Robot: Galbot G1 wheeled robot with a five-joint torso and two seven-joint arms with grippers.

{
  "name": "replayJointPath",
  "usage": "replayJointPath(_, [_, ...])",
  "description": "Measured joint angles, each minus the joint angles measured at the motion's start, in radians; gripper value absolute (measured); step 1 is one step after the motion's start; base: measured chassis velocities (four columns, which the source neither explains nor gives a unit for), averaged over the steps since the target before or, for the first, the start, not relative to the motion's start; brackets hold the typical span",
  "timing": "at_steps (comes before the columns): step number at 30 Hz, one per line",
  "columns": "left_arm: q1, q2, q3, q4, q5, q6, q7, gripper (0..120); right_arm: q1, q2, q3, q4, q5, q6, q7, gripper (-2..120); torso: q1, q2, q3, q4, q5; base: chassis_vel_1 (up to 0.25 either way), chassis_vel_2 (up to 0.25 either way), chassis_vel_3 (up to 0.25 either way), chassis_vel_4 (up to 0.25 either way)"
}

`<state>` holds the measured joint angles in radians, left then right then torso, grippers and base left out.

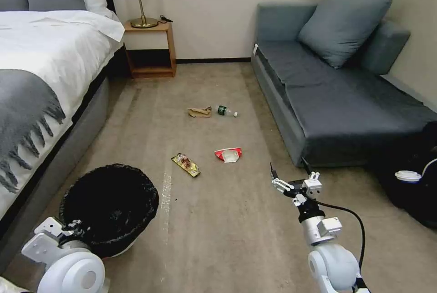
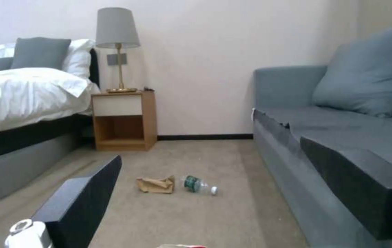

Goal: Pick up the trash bin, then pick up the garbage on the floor and place it into the trash bin.

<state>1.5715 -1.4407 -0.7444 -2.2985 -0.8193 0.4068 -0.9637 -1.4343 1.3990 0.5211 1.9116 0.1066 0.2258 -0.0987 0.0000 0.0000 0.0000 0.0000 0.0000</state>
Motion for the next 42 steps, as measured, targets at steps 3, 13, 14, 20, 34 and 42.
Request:
replayJointPath(3, [0.000,-0.001,0.001,0.000,0.000,0.000,0.000,0,0.000,0.000,0.000,0.000,0.000,0.000,0.000,100,0.000,0.000,0.000,0.0000,0.0000,-0.081,0.108,0.094,-0.094])
replayJointPath(13, [0.000,-0.004,0.003,0.000,0.000,-0.001,0.000,0,0.000,0.001,-0.001,-0.001,0.000,0.003,0.001,100,0.000,0.000,0.000,0.0000,0.0000,-0.102,0.102,0.095,-0.097])
replayJointPath(14, [0.000,-0.004,0.003,0.000,0.000,-0.001,0.000,0,0.000,0.001,-0.002,-0.001,0.001,0.003,0.001,100,0.000,0.000,0.000,0.0000,0.0000,-0.093,0.086,0.087,-0.088])
replayJointPath(20, [0.001,-0.005,0.002,-0.001,0.000,-0.003,0.001,0,0.000,0.001,-0.002,-0.001,0.002,0.002,0.001,100,0.000,0.000,0.000,-0.0001,0.0000,-0.107,0.110,0.105,-0.113])
replayJointPath(34, [0.005,-0.007,0.003,-0.005,0.001,-0.004,0.001,0,0.000,0.001,-0.005,0.000,0.002,0.003,0.001,100,0.000,0.000,0.000,0.0000,0.0000,-0.130,0.131,0.139,-0.125])
replayJointPath(42, [0.006,-0.009,0.004,-0.007,0.002,-0.005,0.001,0,-0.001,0.001,-0.006,0.001,0.002,0.003,0.001,100,0.000,0.000,0.000,0.0000,0.0000,-0.121,0.125,0.124,-0.129])
